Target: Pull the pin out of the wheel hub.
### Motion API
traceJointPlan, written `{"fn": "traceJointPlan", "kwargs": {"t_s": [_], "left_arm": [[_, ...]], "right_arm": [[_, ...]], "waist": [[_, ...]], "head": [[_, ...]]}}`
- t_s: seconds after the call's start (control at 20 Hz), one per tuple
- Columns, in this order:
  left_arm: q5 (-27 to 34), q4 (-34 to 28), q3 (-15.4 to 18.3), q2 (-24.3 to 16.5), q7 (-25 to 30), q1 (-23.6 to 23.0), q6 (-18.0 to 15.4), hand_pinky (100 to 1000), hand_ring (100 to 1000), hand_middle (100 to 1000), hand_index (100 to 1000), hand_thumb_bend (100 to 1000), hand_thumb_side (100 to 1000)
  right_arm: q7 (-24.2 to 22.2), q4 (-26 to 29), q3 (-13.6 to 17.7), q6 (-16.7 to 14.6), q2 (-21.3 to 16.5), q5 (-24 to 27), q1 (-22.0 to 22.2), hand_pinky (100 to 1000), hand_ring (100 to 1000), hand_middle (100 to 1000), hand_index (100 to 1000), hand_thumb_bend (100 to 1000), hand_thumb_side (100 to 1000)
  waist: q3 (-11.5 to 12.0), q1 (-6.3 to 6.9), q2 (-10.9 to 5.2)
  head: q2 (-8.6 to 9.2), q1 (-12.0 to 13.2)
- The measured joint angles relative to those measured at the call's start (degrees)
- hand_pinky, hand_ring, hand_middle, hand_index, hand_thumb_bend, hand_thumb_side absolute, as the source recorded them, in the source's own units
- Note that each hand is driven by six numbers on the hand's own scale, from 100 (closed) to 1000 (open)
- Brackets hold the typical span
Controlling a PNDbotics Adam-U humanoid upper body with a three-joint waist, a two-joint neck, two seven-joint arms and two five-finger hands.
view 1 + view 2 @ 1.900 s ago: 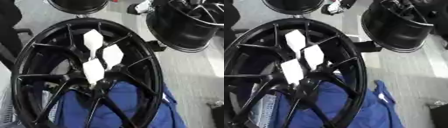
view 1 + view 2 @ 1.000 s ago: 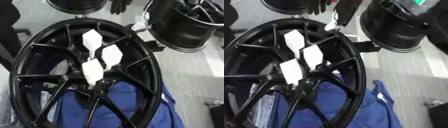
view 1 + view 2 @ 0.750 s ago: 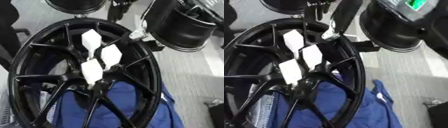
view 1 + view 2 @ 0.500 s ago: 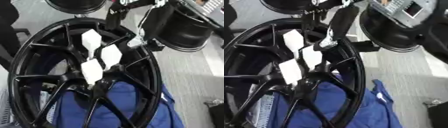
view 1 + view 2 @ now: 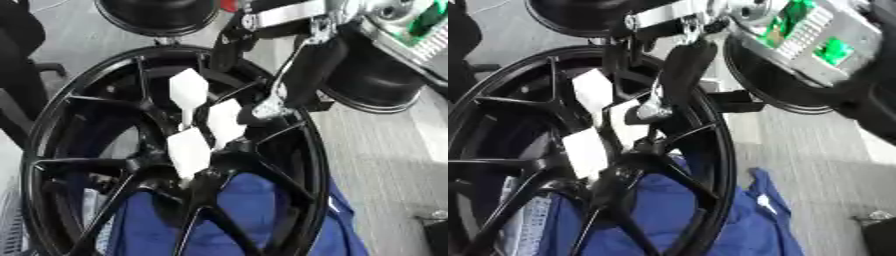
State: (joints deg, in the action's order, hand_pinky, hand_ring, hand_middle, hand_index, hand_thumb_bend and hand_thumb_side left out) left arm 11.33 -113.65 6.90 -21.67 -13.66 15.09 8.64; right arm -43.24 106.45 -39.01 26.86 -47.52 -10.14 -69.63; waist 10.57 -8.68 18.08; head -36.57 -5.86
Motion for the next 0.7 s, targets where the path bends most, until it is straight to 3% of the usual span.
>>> {"fn": "traceJointPlan", "kwargs": {"t_s": [0.3, 0.7], "left_arm": [[-0.04, 0.0, -0.01, 0.0, 0.05, 0.01, 0.04, 847, 758, 572, 726, 100, 677], [-0.24, 0.0, -0.01, 0.0, 0.2, 0.01, 0.19, 847, 758, 572, 726, 100, 680]], "right_arm": [[3.5, 5.07, -0.23, 3.51, -1.37, -1.24, 0.77, 880, 824, 761, 827, 417, 303], [6.34, 7.44, -0.14, 6.34, -2.51, 0.14, 2.15, 867, 827, 762, 838, 427, 294]], "waist": [[0.05, -0.22, 0.42], [0.06, -0.44, 0.73]], "head": [[1.08, 2.64], [0.71, 5.96]]}}
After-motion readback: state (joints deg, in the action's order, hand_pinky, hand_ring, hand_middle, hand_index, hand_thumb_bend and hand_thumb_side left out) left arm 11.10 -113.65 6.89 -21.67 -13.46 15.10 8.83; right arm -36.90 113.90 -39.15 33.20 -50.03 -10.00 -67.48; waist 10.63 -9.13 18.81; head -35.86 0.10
